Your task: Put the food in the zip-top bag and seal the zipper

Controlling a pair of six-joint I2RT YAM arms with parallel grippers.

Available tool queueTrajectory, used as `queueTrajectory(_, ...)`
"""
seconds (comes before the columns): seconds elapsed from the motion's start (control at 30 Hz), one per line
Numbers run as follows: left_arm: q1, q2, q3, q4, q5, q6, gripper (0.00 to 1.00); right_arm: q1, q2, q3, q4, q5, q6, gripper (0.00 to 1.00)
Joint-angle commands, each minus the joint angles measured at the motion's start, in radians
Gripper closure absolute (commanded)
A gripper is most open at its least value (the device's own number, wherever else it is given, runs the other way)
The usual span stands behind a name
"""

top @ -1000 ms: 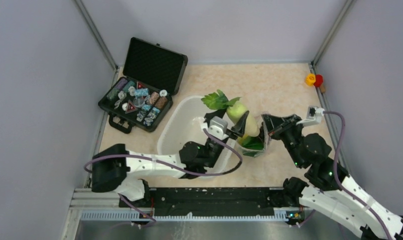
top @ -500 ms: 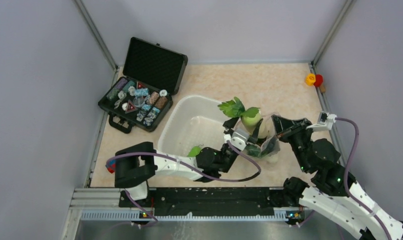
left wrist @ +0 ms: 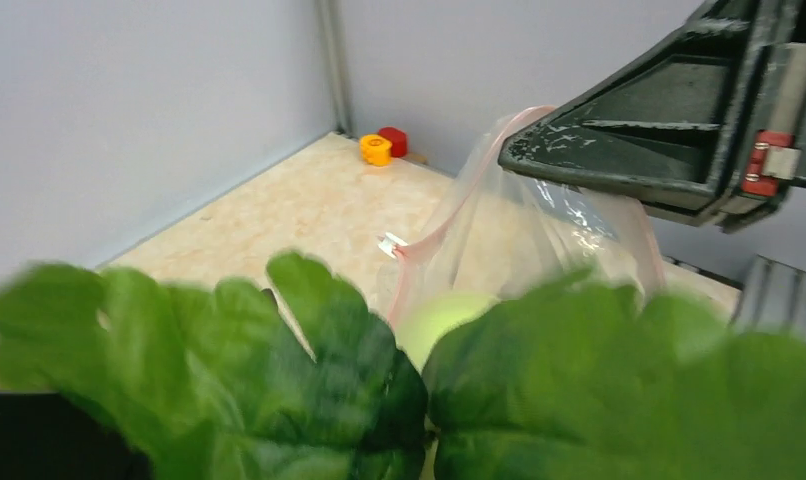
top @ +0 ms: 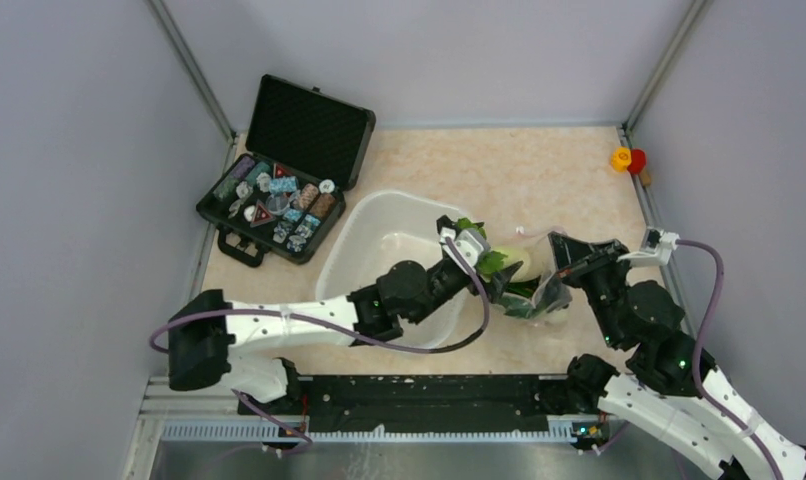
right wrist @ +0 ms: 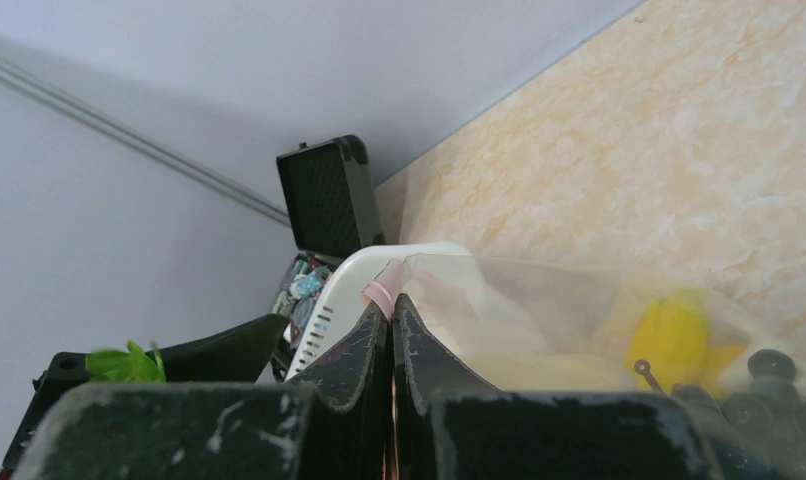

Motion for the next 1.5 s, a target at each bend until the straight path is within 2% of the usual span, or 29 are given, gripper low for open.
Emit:
queueTrajectory(0.0, 0.059, -0.125, 0.068, -0.322, 0.284, -0.103, 0.01, 0.007, -0.023, 0.018, 0.066, 0.028, 0.024, 1.00)
queueTrajectory(0.07, 0.094, -0.157, 0.086, -0.407, 0.412, -0.155, 0.01, 0.008, -0.023, 0.018, 0.065, 0.028, 0.020, 1.00)
queueTrajectory(0.23, 0.162, -0.198, 0.111, -0.564, 0.615, -0.195, 0.01, 0.007, -0.020, 0.013, 0.068, 0.027, 0.020, 0.99)
queueTrajectory(0.33, 0.171, -0.146, 0.214, -0.783, 0.705, -0.135, 0.02, 0.007, -0.020, 0.007, 0.075, 0.023, 0.024, 0.99)
queueTrajectory(0.43, 0.171, -0.110, 0.308, -0.945, 0.747, -0.080, 0.08, 0.008, -0.016, 0.006, 0.078, 0.018, 0.023, 0.99)
queueTrajectory(0.5, 0.171, -0.109, 0.324, -0.979, 0.756, -0.069, 0.16, 0.007, -0.014, 0.005, 0.078, 0.017, 0.024, 0.99)
queueTrajectory(0.63, 0.171, -0.099, 0.356, -1.011, 0.740, -0.050, 0.38, 0.007, -0.008, 0.004, 0.085, 0.010, 0.025, 0.99)
queueTrajectory(0.8, 0.171, -0.046, 0.430, -1.073, 0.673, -0.041, 0.52, 0.007, 0.012, 0.005, 0.108, -0.016, 0.015, 0.99)
queueTrajectory(0.97, 0.169, -0.025, 0.444, -1.006, 0.653, -0.074, 0.57, 0.007, 0.064, 0.015, 0.142, -0.088, -0.019, 0.99)
queueTrajectory(1.23, 0.169, 0.086, 0.564, -1.066, 0.580, -0.101, 0.59, 0.007, 0.156, 0.030, 0.214, -0.231, -0.095, 0.99)
queueTrajectory(1.37, 0.169, 0.146, 0.589, -1.107, 0.564, -0.103, 0.59, 0.008, 0.162, 0.032, 0.236, -0.240, -0.096, 0.99)
queueTrajectory(1.47, 0.169, 0.173, 0.570, -1.099, 0.509, -0.158, 0.58, 0.007, 0.145, 0.028, 0.254, -0.228, -0.099, 0.99)
